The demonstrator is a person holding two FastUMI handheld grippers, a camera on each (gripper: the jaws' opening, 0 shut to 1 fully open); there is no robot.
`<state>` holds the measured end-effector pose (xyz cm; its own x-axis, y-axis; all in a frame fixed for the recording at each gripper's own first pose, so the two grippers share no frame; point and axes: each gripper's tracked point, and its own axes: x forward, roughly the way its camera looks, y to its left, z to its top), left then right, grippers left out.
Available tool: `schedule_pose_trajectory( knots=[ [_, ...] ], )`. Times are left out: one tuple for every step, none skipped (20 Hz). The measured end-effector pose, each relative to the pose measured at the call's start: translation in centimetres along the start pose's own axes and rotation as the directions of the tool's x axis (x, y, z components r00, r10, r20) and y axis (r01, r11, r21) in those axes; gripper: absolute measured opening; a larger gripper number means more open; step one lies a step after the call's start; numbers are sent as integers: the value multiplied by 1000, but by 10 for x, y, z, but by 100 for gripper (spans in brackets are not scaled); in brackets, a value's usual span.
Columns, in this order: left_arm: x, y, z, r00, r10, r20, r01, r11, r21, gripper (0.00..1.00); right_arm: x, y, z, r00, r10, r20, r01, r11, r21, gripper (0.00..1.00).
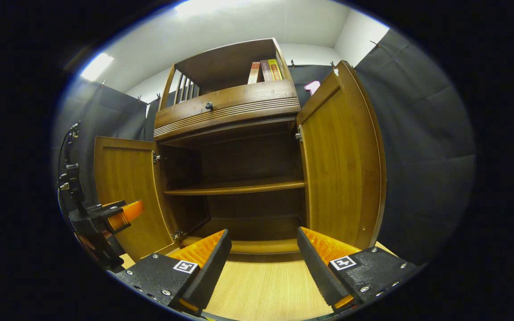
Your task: Open the right door of the double-door shoe cabinet with the right hand, and open the left door with the left hand.
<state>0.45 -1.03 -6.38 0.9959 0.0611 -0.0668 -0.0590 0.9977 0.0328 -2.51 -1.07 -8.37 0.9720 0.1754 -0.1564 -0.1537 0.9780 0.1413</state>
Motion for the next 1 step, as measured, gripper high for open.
schedule_pose_trajectory(
  knots=[
    [-1,1,0,1000,0,2,0,1000,1,95,0,0,0,1000,0,1,0,1000,0,92]
  ],
)
